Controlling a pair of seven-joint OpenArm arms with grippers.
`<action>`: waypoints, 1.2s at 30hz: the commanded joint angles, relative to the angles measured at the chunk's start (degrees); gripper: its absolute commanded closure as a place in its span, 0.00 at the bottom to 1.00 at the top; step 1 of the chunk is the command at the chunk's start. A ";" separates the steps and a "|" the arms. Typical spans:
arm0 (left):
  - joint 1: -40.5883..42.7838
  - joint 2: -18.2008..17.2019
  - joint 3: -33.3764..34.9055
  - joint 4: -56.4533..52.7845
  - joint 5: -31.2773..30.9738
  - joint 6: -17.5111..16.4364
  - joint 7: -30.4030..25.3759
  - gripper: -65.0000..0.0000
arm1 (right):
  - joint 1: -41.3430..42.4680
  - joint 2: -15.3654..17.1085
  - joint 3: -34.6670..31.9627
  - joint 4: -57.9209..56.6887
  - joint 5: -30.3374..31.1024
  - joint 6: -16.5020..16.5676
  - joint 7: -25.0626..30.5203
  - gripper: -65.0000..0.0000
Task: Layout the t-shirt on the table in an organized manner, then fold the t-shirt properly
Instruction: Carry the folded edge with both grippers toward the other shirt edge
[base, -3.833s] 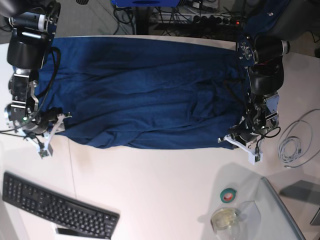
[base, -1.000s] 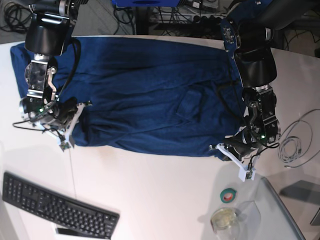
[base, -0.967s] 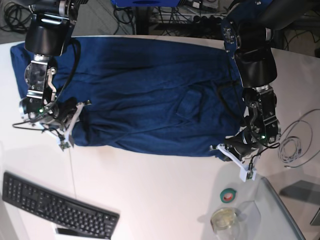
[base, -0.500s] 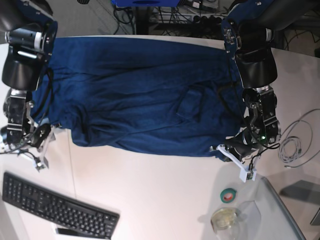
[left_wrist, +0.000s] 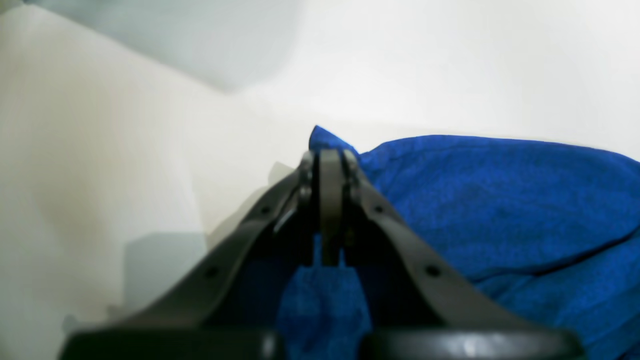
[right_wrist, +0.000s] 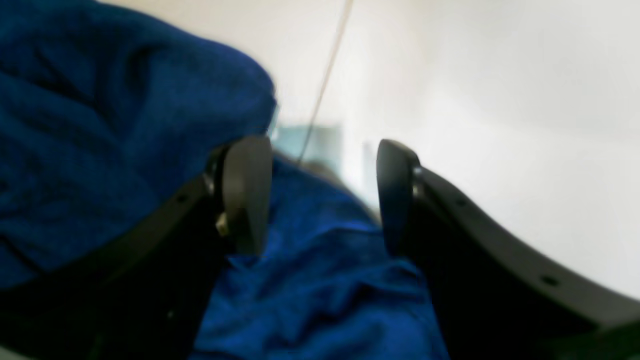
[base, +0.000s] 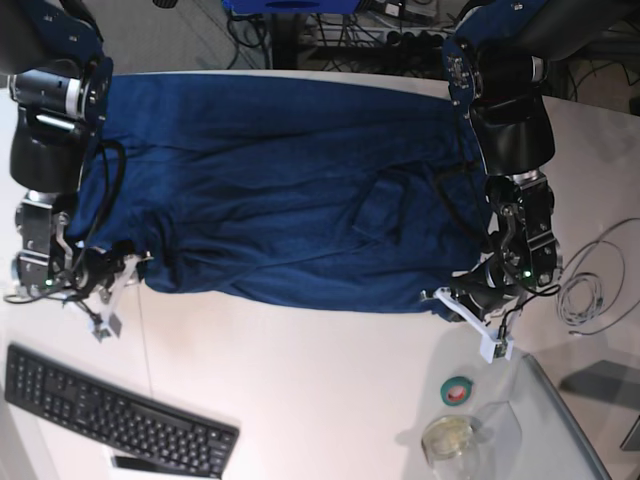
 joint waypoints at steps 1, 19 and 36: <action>-1.48 -0.47 0.13 0.92 -0.68 -0.15 -1.03 1.00 | 2.14 0.52 -0.04 -0.75 0.70 0.47 2.19 0.51; -1.39 -0.47 0.13 0.92 -0.50 -0.15 -0.94 1.00 | 2.66 0.60 -0.13 -0.75 0.70 0.56 5.79 0.99; -1.39 -0.38 0.22 0.92 -0.68 -0.24 -1.03 1.00 | 1.35 -0.36 -5.32 6.37 0.88 0.38 2.19 0.55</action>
